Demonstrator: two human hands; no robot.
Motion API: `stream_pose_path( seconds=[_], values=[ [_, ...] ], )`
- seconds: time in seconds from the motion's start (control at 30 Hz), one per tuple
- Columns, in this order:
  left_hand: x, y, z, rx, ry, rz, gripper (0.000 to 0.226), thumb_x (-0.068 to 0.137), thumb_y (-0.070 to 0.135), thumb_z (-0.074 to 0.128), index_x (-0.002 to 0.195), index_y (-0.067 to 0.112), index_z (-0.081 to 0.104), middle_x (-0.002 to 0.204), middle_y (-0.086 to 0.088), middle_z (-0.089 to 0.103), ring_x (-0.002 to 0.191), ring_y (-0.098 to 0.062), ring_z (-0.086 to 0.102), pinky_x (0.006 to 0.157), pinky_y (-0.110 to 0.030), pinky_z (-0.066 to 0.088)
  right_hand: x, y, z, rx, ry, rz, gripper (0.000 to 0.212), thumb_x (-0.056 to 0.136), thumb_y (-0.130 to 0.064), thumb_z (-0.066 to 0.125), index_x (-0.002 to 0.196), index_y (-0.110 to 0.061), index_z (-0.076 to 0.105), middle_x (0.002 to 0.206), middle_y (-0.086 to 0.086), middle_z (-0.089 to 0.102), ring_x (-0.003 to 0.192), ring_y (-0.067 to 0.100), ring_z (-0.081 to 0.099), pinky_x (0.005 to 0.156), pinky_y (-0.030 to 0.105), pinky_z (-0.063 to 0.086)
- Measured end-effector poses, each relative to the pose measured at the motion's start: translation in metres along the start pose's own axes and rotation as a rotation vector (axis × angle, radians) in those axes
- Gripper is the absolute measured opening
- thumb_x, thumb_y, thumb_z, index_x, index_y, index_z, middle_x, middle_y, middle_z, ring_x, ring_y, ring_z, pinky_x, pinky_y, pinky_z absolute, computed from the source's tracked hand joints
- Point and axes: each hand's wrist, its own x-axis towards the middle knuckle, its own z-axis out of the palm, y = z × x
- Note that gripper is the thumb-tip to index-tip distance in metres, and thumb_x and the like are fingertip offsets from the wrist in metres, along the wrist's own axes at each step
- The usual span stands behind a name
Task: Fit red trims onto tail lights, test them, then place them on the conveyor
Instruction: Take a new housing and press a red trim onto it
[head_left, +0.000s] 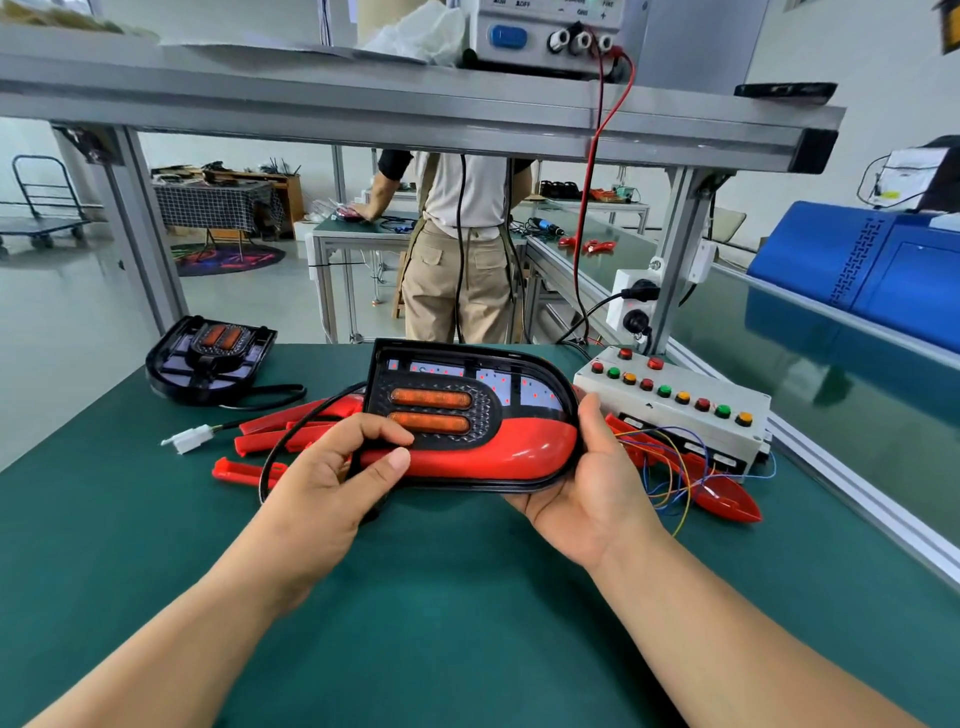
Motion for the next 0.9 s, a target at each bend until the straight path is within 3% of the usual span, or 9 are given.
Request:
stream_pose_path(
  seconds=[0.1,0.2,0.33,0.43,0.5,0.63,0.7,0.77,0.9],
  values=[
    [0.003,-0.002,-0.003,-0.006,0.055,0.025,0.02,0.09,0.016,0.061,0.085,0.034,0.069,0.074,0.007,0.055,0.07,-0.011,0.043,0.067,-0.023,0.042,-0.007,0.0,0.005,-0.08,-0.153,-0.036,0.062,0.086,-0.065,0.052,0.109,-0.013,0.076,0.121,0.016,0.068,0.11,0.03,0.067,0.089,0.047,0.057],
    [0.006,0.0,-0.007,0.011,0.095,0.056,0.03,0.093,0.01,0.059,0.086,0.036,0.071,0.077,0.013,0.059,0.069,-0.002,0.047,0.064,-0.008,0.044,-0.012,-0.001,0.008,-0.075,-0.325,-0.056,0.059,0.072,-0.027,0.08,0.125,-0.008,0.063,0.123,0.019,0.067,0.11,0.032,0.067,0.085,0.046,0.057],
    [0.005,0.003,-0.013,-0.069,0.057,0.07,0.025,0.084,0.014,0.062,0.083,0.037,0.071,0.084,0.009,0.06,0.073,-0.002,0.051,0.069,-0.012,0.048,-0.014,-0.002,0.006,-0.073,-0.38,-0.042,0.058,0.076,-0.003,0.067,0.132,-0.006,0.053,0.121,0.02,0.067,0.107,0.033,0.068,0.086,0.047,0.057],
    [0.003,0.005,-0.014,-0.162,0.018,0.099,0.033,0.085,0.004,0.064,0.081,0.037,0.064,0.098,0.008,0.065,0.091,-0.015,0.053,0.088,-0.037,0.046,-0.014,0.001,0.003,-0.157,-0.356,0.0,0.06,0.079,0.001,0.059,0.138,-0.007,0.046,0.118,0.018,0.068,0.1,0.034,0.069,0.083,0.049,0.058],
    [0.003,0.007,-0.014,-0.2,0.017,0.139,0.04,0.081,-0.002,0.064,0.083,0.038,0.058,0.102,0.009,0.066,0.096,-0.018,0.052,0.091,-0.045,0.042,-0.014,0.002,0.002,-0.189,-0.329,0.028,0.069,0.072,0.001,0.066,0.138,-0.01,0.047,0.115,0.017,0.068,0.095,0.033,0.07,0.079,0.047,0.059],
    [0.003,0.007,-0.014,-0.266,0.018,0.2,0.046,0.075,0.0,0.056,0.091,0.042,0.05,0.112,0.009,0.065,0.103,-0.015,0.056,0.09,-0.04,0.044,-0.013,0.002,0.003,-0.188,-0.329,0.004,0.065,0.06,-0.005,0.075,0.123,-0.014,0.058,0.112,0.016,0.071,0.094,0.032,0.071,0.074,0.045,0.06],
    [0.004,0.006,-0.015,-0.273,0.001,0.2,0.06,0.076,-0.003,0.064,0.113,0.042,0.048,0.123,0.009,0.064,0.111,-0.014,0.06,0.09,-0.034,0.053,-0.013,0.001,0.002,-0.186,-0.339,-0.003,0.061,0.062,-0.006,0.075,0.12,-0.013,0.06,0.111,0.016,0.071,0.094,0.032,0.072,0.072,0.043,0.059],
    [0.004,0.004,-0.015,-0.262,-0.054,0.179,0.066,0.082,0.003,0.066,0.136,0.035,0.043,0.133,0.005,0.062,0.122,-0.016,0.059,0.098,-0.031,0.052,-0.014,0.001,0.002,-0.195,-0.343,-0.001,0.058,0.062,-0.006,0.075,0.119,-0.013,0.061,0.11,0.016,0.072,0.093,0.031,0.072,0.071,0.042,0.06],
    [0.004,0.005,-0.015,-0.203,-0.08,0.167,0.058,0.082,0.012,0.061,0.136,0.029,0.05,0.127,-0.003,0.067,0.122,-0.021,0.059,0.106,-0.034,0.045,-0.014,0.001,0.003,-0.226,-0.322,-0.022,0.064,0.064,-0.007,0.075,0.125,-0.011,0.056,0.111,0.017,0.071,0.094,0.033,0.071,0.074,0.045,0.06]
  ],
)
